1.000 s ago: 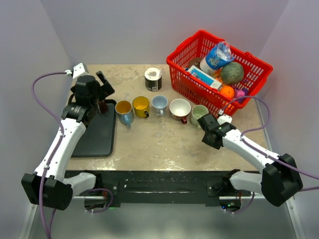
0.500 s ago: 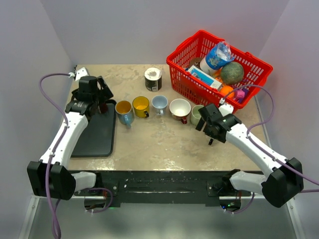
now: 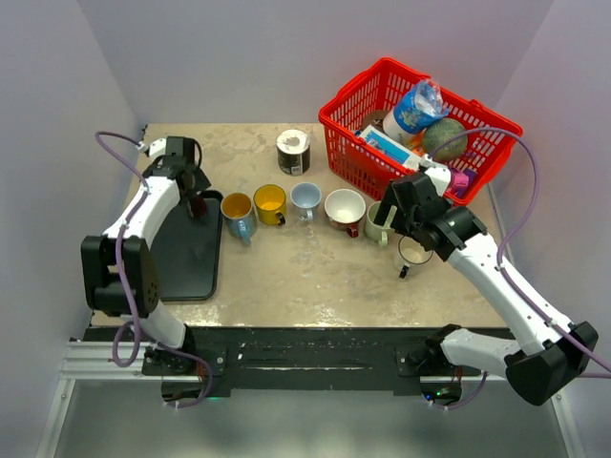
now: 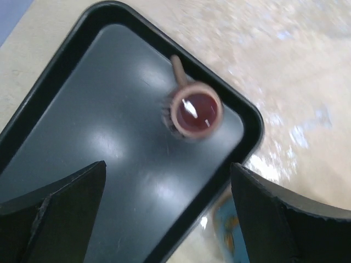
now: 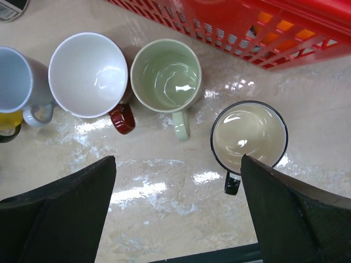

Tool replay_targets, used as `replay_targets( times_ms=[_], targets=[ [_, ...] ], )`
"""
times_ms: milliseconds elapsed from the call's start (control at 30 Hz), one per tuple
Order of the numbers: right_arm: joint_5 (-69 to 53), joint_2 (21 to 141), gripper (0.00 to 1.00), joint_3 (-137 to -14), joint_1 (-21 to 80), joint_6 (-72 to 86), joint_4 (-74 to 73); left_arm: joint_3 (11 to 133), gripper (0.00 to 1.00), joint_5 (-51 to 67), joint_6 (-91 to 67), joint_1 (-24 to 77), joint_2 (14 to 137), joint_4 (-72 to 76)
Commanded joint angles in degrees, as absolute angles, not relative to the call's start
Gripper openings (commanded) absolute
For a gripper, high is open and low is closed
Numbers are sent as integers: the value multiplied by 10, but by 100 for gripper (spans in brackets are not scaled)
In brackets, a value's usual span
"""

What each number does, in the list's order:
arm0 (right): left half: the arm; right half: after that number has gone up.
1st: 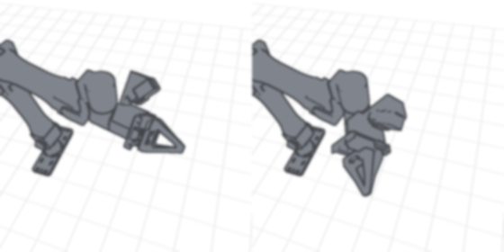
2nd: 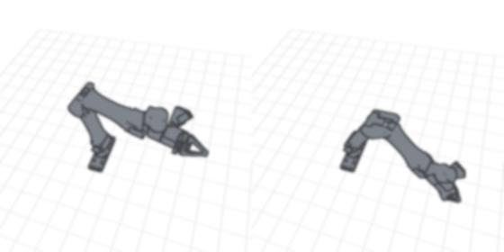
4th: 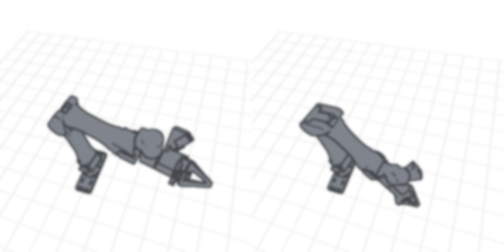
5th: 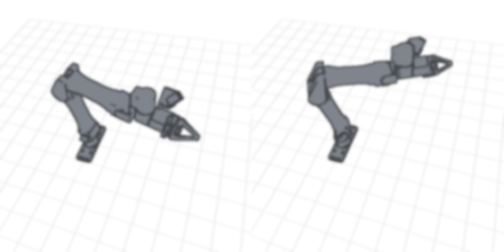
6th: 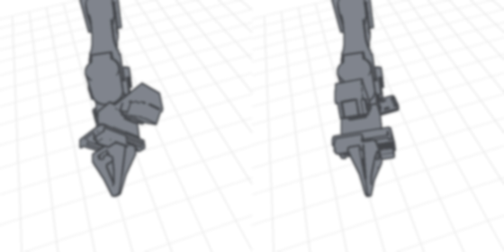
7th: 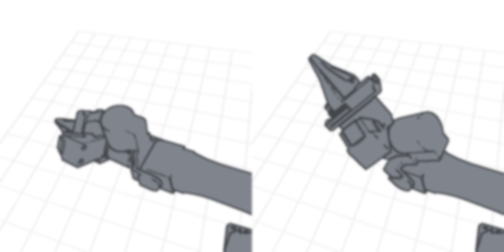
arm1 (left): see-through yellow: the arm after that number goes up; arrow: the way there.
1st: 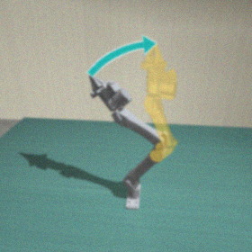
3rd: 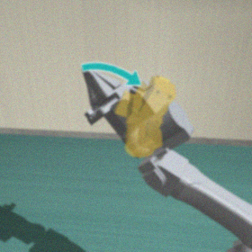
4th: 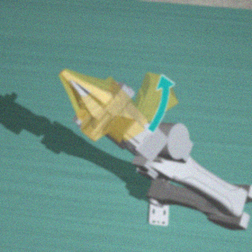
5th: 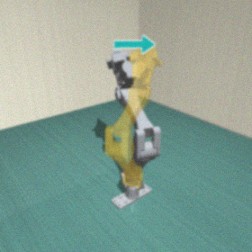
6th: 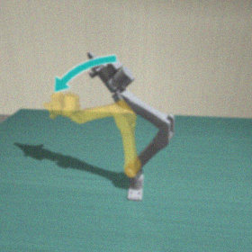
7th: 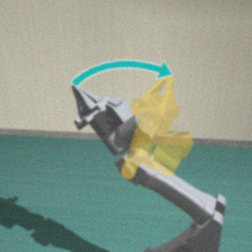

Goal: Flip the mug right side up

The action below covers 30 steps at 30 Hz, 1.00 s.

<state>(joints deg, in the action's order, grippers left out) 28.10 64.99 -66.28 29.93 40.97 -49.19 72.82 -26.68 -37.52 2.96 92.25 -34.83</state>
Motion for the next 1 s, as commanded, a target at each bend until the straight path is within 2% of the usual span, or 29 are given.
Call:
replay_targets(
  times_ms=[0, 367, 467, 567, 700, 767, 867, 967],
  targets=[
    [281, 664, 98, -699, 299, 365, -464, 792, 99, -274, -463, 0, 989, -371],
    [290, 671, 98, -714, 298, 357, -460, 827, 99, -236, -511, -19, 1064, -332],
    [298, 669, 98, -711, 298, 358, -464, 828, 98, -231, -512, -23, 1073, -331],
    [302, 668, 98, -709, 297, 358, -466, 823, 92, -226, -511, -23, 1075, -329],
    [303, 664, 98, -705, 297, 360, -468, 806, 77, -227, -508, -23, 1065, -316],
    [304, 663, 98, -703, 298, 360, -468, 802, 73, -228, -506, -23, 1063, -310],
    [305, 662, 98, -700, 297, 360, -469, 801, 60, -225, -504, -24, 1062, -310],
    [307, 659, 98, -702, 297, 360, -474, 799, 36, -219, -498, -24, 1051, -313]
  ],
)
